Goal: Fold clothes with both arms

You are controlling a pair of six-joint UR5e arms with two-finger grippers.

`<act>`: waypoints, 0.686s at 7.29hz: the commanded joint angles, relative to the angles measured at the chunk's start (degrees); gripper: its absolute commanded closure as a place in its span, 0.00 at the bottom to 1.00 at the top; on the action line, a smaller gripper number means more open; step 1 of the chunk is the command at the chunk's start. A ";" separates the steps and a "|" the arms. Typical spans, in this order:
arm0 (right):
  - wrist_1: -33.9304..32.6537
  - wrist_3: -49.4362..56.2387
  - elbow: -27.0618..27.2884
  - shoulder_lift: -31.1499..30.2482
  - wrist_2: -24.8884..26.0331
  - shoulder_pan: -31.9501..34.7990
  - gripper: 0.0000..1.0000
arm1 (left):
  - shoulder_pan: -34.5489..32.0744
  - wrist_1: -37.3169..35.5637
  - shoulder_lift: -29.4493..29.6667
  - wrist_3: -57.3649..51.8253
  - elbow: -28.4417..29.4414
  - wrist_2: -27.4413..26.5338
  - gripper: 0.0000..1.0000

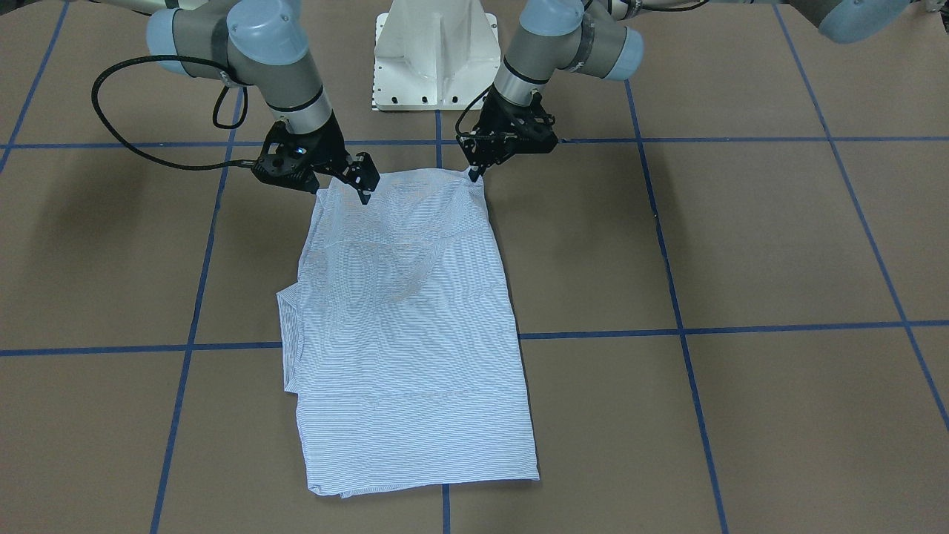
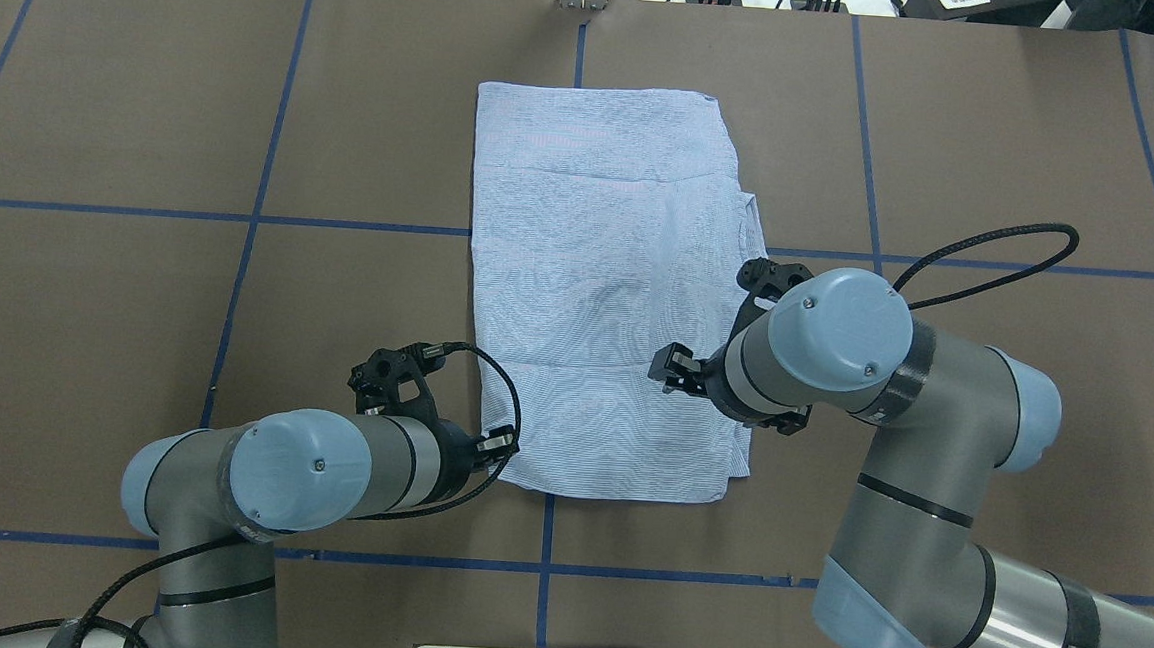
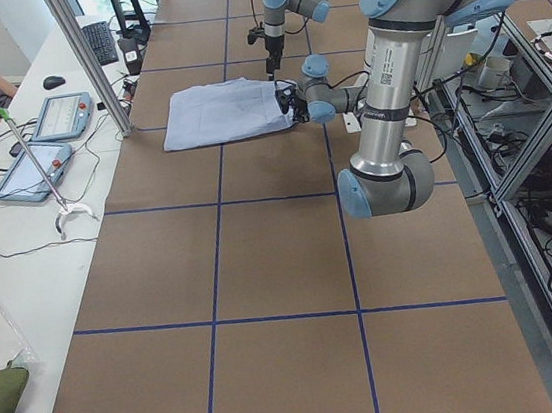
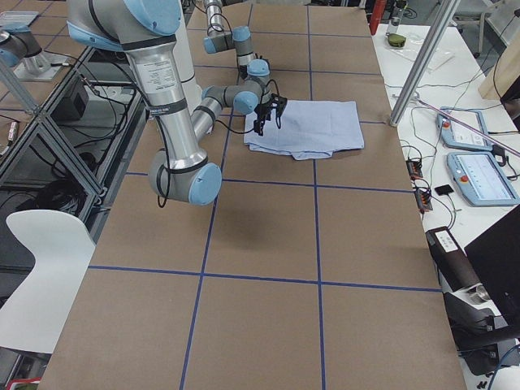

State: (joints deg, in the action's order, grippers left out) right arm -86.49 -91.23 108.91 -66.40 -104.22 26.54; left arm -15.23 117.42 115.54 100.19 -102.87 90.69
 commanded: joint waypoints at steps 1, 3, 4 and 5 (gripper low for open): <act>-2.46 -0.18 -1.75 0.48 0.68 -1.14 0.00 | 0.03 0.00 0.12 0.00 0.13 0.01 1.00; -2.37 -0.18 -3.60 0.66 0.68 -1.75 0.00 | 0.11 0.09 0.12 0.00 0.22 0.01 1.00; -2.46 -0.18 -4.66 1.44 0.68 -2.02 0.00 | 0.20 0.09 0.12 0.00 0.22 0.01 1.00; -2.46 -0.09 -4.75 1.28 0.59 -2.11 0.00 | 0.12 0.09 0.12 0.00 0.30 0.01 1.00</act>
State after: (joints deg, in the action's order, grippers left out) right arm -88.92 -91.39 104.79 -65.27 -103.57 24.66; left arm -15.10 117.51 115.66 100.20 -102.63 90.70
